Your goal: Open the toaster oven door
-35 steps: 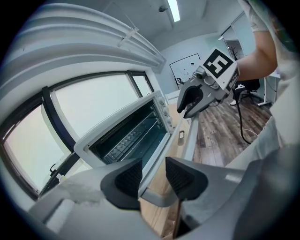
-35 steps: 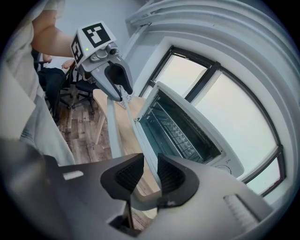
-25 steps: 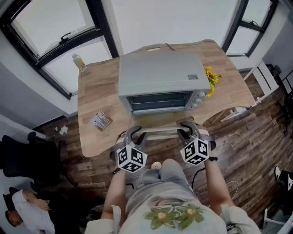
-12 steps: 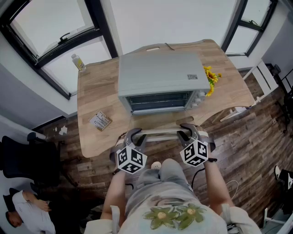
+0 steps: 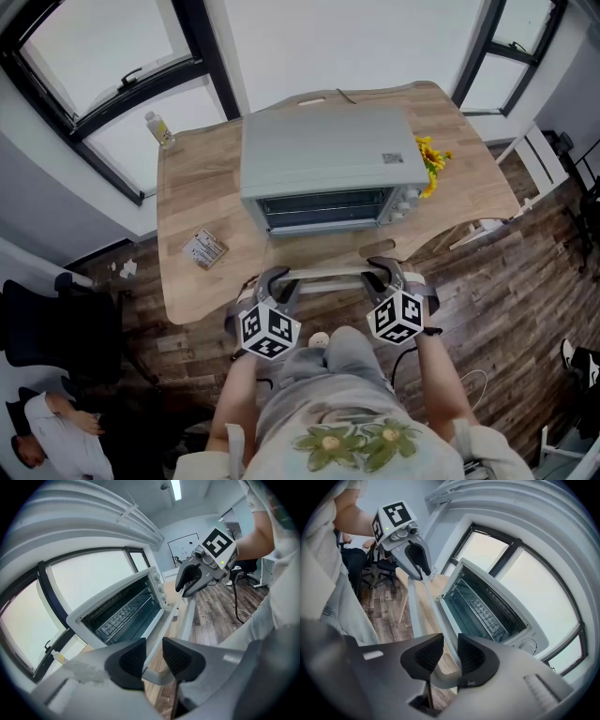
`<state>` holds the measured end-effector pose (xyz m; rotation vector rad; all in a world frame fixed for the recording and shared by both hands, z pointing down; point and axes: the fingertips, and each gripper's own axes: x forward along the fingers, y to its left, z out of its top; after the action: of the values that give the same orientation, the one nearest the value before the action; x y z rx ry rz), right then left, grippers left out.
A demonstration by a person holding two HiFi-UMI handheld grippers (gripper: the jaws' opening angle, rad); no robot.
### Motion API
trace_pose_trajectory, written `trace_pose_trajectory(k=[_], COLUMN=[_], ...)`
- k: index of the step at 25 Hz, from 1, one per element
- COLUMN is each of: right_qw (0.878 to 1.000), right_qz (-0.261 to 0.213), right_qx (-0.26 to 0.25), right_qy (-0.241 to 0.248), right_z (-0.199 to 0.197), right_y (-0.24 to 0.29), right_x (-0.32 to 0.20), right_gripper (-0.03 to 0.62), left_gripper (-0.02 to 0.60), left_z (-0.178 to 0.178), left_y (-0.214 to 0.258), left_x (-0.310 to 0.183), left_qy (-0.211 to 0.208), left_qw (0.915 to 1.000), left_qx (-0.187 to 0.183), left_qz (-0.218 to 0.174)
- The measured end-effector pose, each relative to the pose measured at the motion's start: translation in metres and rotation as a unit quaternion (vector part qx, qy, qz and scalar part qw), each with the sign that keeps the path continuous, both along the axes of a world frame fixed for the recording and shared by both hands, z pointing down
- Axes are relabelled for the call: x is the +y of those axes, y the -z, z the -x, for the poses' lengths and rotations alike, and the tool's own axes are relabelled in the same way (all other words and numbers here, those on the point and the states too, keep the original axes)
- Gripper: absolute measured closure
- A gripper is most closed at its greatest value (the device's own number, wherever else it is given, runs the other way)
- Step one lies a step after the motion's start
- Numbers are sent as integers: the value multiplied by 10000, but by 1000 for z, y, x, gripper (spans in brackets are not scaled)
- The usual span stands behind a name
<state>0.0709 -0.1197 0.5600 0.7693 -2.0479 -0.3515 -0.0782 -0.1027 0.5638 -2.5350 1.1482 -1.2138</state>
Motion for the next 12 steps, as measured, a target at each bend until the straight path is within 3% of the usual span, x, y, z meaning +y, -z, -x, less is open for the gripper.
trace_pose_trajectory(k=[12], right_qw=[10000], right_qz=[45], right_qx=[78], right_qy=[-34], right_z=[-1], right_y=[-8], right_x=[7], right_gripper=[499], left_gripper=[460], left_z=[-1], left_y=[-8], left_x=[7], left_qy=[-30], left_qw=[9999], left_qx=[36], left_qz=[100])
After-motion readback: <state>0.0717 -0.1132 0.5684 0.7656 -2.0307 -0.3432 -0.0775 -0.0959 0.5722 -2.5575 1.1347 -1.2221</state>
